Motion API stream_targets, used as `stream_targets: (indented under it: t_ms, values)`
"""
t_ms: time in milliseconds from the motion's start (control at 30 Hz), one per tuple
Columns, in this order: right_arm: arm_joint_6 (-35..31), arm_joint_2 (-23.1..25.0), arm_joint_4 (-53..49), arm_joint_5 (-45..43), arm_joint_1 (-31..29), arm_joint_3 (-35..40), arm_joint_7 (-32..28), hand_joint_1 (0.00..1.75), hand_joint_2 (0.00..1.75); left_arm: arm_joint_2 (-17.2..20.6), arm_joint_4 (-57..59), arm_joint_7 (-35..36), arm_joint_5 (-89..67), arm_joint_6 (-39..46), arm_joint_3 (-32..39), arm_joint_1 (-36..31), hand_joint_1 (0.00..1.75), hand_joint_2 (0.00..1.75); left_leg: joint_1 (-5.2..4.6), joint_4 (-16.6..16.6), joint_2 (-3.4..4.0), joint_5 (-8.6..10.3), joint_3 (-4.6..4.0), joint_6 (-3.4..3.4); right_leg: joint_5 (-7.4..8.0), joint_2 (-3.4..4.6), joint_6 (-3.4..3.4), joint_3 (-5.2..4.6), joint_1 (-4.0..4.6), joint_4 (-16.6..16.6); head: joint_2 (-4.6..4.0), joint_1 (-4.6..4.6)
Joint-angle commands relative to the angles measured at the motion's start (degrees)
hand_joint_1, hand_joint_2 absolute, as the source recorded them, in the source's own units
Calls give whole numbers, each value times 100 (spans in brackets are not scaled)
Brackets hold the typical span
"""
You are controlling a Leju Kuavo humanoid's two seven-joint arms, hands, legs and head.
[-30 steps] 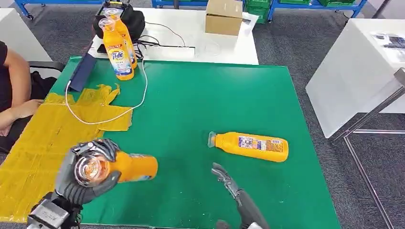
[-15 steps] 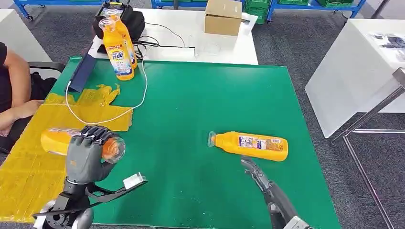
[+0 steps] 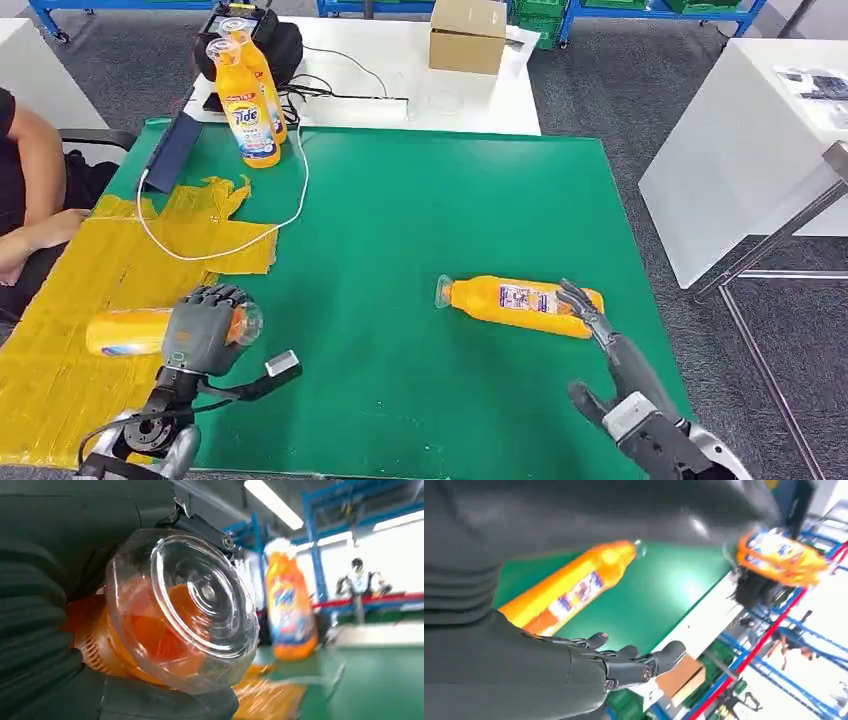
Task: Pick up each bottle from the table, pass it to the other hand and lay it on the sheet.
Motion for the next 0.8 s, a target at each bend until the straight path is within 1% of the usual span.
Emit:
stream_targets:
  t_ms: [33, 67, 100, 133, 167, 200, 233, 267, 300, 333, 367, 400, 433, 467, 500, 533, 600, 633, 667, 700, 733, 767, 800]
  values:
    - [-91, 113, 1416, 1833, -1065, -28, 400, 0, 175, 338, 2200, 659, -50, -226, -275, -1060, 0, 175, 0, -26, 11, 11, 29, 16, 12, 3, -36, 30, 7, -27, 0, 2]
    - [-32, -2, 1572, 1935, -1141, -13, 467, 0, 175, 383, 2259, 680, -50, -192, -356, -1128, 0, 175, 3, -15, 17, 6, 23, 12, 10, 11, -25, 23, 8, -18, 0, 2]
    - [1, -54, 1669, 1979, -1176, -32, 515, 0, 175, 377, 2290, 678, -50, -215, -348, -1157, 0, 175, 0, -19, 21, 8, 22, 16, 12, 14, -32, 26, 8, -19, 0, 0]
    - [83, -154, 1884, 1991, -1244, -90, 568, 0, 175, 365, 2338, 676, -50, -257, -354, -1226, 0, 175, 3, -11, 13, 5, 17, 11, 12, 9, -15, 65, 8, -14, 0, 0]
    - [190, -262, 2063, 2039, -1311, -89, 624, 0, 175, 348, 2417, 719, -50, -292, -431, -1316, 0, 175, -1, -15, 11, 12, 21, 13, 15, 5, -18, 73, 6, -18, 0, 0]
    - [252, -259, 2321, 2301, -1486, -59, 811, 0, 175, 241, 2589, 741, -50, -376, -409, -1469, 0, 175, 2, -4, -2, 13, 11, 11, 12, -4, -7, 69, 6, -10, 0, 0]
    - [244, -237, 2502, 2349, -1604, -38, 745, 0, 175, 196, 2652, 775, -50, -407, -458, -1551, 0, 175, 0, -9, -4, 15, 16, 16, 12, -8, -15, 73, 5, -15, 0, 0]
    - [242, -222, 2532, 2354, -1635, -27, 738, 0, 175, 182, 2660, 786, -50, -416, -471, -1569, 0, 175, 2, -6, -11, 17, 13, 14, 15, -13, -10, 65, 5, -14, 0, 0]
    - [242, -222, 2532, 2354, -1635, -27, 738, 0, 175, 182, 2660, 786, -50, -416, -471, -1569, 0, 175, 0, -11, -7, 20, 16, 18, 18, -11, -17, 62, 5, -18, 0, 0]
    - [242, -208, 2512, 2355, -1626, -14, 736, 0, 175, 181, 2672, 802, -50, -410, -481, -1567, 0, 175, 0, -7, -2, 17, 9, 12, 17, -4, -10, 52, 4, -11, 0, 2]
    - [283, -271, 2569, 2528, -1691, 80, 838, 0, 175, 189, 2723, 842, -50, -459, -535, -1596, 0, 175, -4, -12, 0, 20, 11, 17, 18, -5, -18, 59, 2, -13, 0, 0]
    - [365, -261, 2765, 2628, -1861, 147, 946, 0, 175, 167, 2776, 848, -50, -518, -585, -1665, 0, 175, -6, -12, -1, 23, 8, 21, 18, -6, -14, 66, 0, -13, 0, 2]
    - [474, -237, 3147, 2723, -2182, 281, 1013, 0, 175, 98, 2865, 764, -50, -549, -594, -1764, 0, 175, -9, -15, 4, 24, 11, 25, 20, -2, -19, 68, -1, -14, 0, 0]
    - [546, -222, 3457, 2753, -2417, 389, 1023, 0, 175, 28, 2950, 665, -39, -544, -560, -1835, 0, 175, -8, -10, 7, 22, 7, 21, 21, 3, -11, 65, -1, -11, 0, 0]
    - [579, -193, 3741, 2766, -2606, 475, 1023, 0, 175, -48, 2995, 513, 18, -544, -507, -1886, 0, 175, -8, -15, 12, 25, 13, 26, 24, 6, -19, 70, 1, -16, 0, 0]
    - [588, -175, 4005, 2775, -2747, 588, 1014, 0, 175, -153, 3021, 249, 186, -552, -406, -1924, 0, 175, -5, -8, 9, 24, 5, 21, 25, 7, -6, 65, 2, -12, 0, -2]
    - [518, -142, 4186, 2871, -2742, 697, 1040, 0, 175, -285, 2836, -361, 756, -614, -221, -1883, 0, 175, -3, -9, 8, 26, 8, 23, 27, 6, -6, 69, 4, -16, 0, 0]
    - [394, -113, 4231, 2998, -2678, 735, 1102, 0, 175, -368, 2555, -889, 1335, -736, -91, -1809, 0, 175, -5, -7, 0, 28, 5, 23, 25, -2, 2, 67, 0, -12, 0, 0]
    - [327, -77, 4253, 3087, -2636, 736, 1122, 0, 175, -420, 2294, -1359, 1954, -1043, 36, -1745, 0, 175, -6, -11, -4, 31, 6, 27, 26, -8, -6, 72, 0, -18, 0, 2]
    - [256, 1, 4261, 3150, -2572, 694, 1176, 0, 175, -495, 2055, -1469, 2515, -1540, 158, -1719, 0, 175, -3, -7, -11, 29, 2, 26, 23, -14, -3, 72, 2, -16, 0, 0]
    - [232, 32, 4248, 3176, -2519, 676, 1182, 0, 175, -445, 1771, -1347, 2615, -1736, 41, -1684, 0, 175, -2, 2, -13, 27, -6, 21, 21, -14, 7, 63, 0, -7, 0, 0]
    - [225, 36, 4241, 3185, -2497, 679, 1182, 0, 175, -434, 1704, -1302, 2640, -1785, 7, -1683, 0, 175, -7, -4, -17, 28, -2, 28, 20, -21, -6, 71, -1, -13, 0, 2]
    - [219, 37, 4227, 3189, -2482, 679, 1182, 0, 175, -423, 1665, -1275, 2658, -1817, -16, -1683, 0, 175, -9, 0, -21, 27, -6, 27, 19, -24, -4, 67, -4, -8, 0, 0]
